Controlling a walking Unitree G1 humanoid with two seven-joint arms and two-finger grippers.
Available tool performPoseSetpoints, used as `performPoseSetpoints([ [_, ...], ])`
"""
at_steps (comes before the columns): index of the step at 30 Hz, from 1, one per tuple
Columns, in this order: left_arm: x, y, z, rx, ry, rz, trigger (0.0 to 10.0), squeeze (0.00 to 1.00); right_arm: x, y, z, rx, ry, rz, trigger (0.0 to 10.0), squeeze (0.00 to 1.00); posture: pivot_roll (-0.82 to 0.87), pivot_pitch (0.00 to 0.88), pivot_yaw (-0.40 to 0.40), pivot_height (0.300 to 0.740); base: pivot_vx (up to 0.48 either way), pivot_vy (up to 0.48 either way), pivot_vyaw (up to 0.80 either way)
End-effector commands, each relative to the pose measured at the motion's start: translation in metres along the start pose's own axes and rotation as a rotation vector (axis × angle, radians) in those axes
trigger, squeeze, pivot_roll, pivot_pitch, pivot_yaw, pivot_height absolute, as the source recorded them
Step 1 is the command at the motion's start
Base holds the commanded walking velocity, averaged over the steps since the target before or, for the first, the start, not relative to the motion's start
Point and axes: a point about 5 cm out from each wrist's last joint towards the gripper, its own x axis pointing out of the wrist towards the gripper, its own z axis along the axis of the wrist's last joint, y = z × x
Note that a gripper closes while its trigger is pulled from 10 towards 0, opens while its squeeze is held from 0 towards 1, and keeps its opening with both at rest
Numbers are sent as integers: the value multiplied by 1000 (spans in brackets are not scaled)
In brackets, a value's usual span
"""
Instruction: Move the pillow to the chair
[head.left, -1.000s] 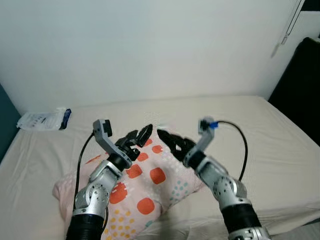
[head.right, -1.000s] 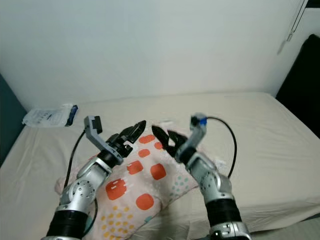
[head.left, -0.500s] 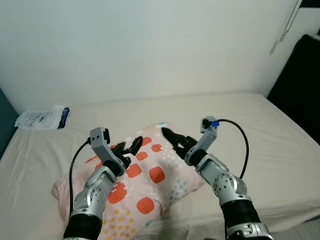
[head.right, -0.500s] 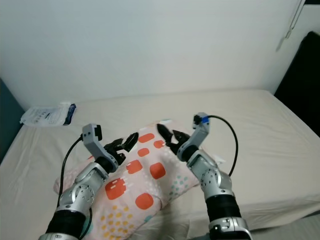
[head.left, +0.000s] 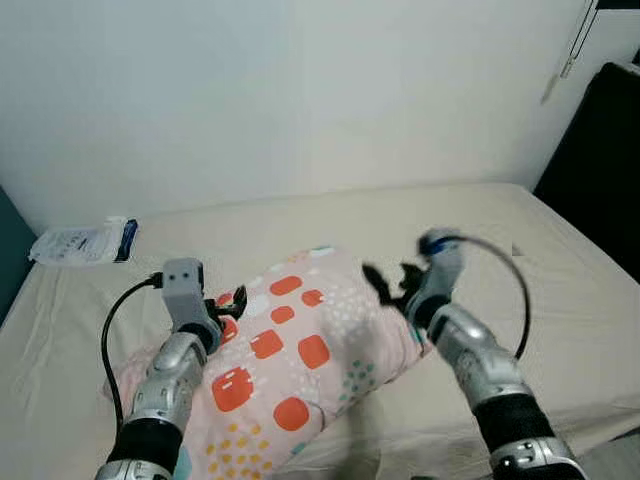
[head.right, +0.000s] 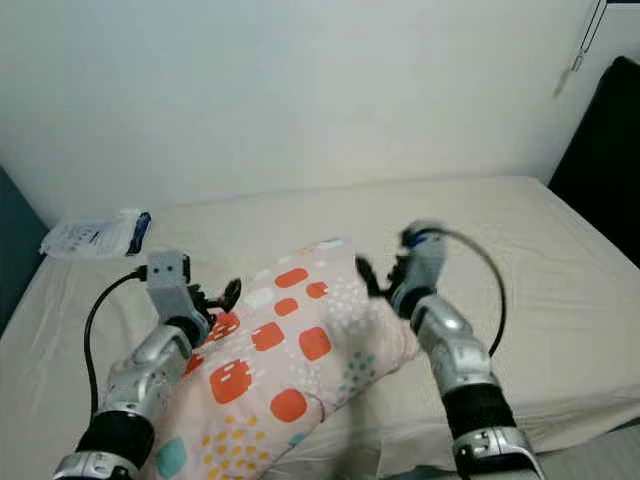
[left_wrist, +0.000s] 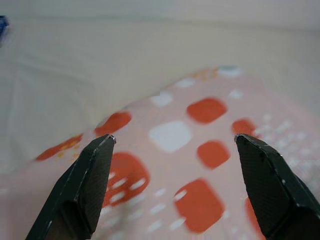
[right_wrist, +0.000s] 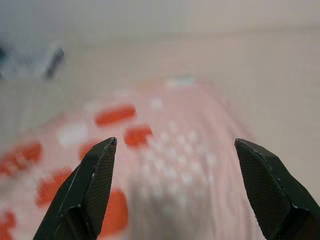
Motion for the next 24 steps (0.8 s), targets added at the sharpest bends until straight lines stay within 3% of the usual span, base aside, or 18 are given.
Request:
performPoseSetpoints([
  [1, -4, 5, -11, 36, 22, 15, 10000, 0, 2, -2, -4, 3, 6, -27, 10000, 0, 32, 0, 18, 740, 0, 0, 0],
  [6, -4, -3, -12, 74, 6, -65, 10000, 0, 3, -6, -11, 27, 36, -62, 10000, 0, 40, 0, 15, 740, 0, 0, 0],
  [8, 1, -6, -11, 52, 17, -78, 10000, 0, 4, -10, -10, 56, 36, -91, 10000, 0, 48, 0, 7, 740, 0, 0, 0],
  [15, 5, -6, -12, 71, 39, -61, 10000, 0, 6, -7, -9, 55, 29, -72, 10000, 0, 42, 0, 17, 740, 0, 0, 0],
  [18, 7, -7, -15, 129, 58, -32, 10000, 0, 9, -7, -7, 17, 30, -76, 10000, 0, 39, 0, 19, 740, 0, 0, 0],
  [22, 8, -6, -17, 147, 72, -25, 10000, 0, 10, -9, -6, 13, 30, -71, 10000, 0, 41, 0, 14, 740, 0, 0, 0],
  [24, 7, -5, -20, 161, 89, -19, 10000, 0, 10, -12, -5, -32, 38, -82, 10000, 0, 38, 0, 14, 740, 0, 0, 0],
])
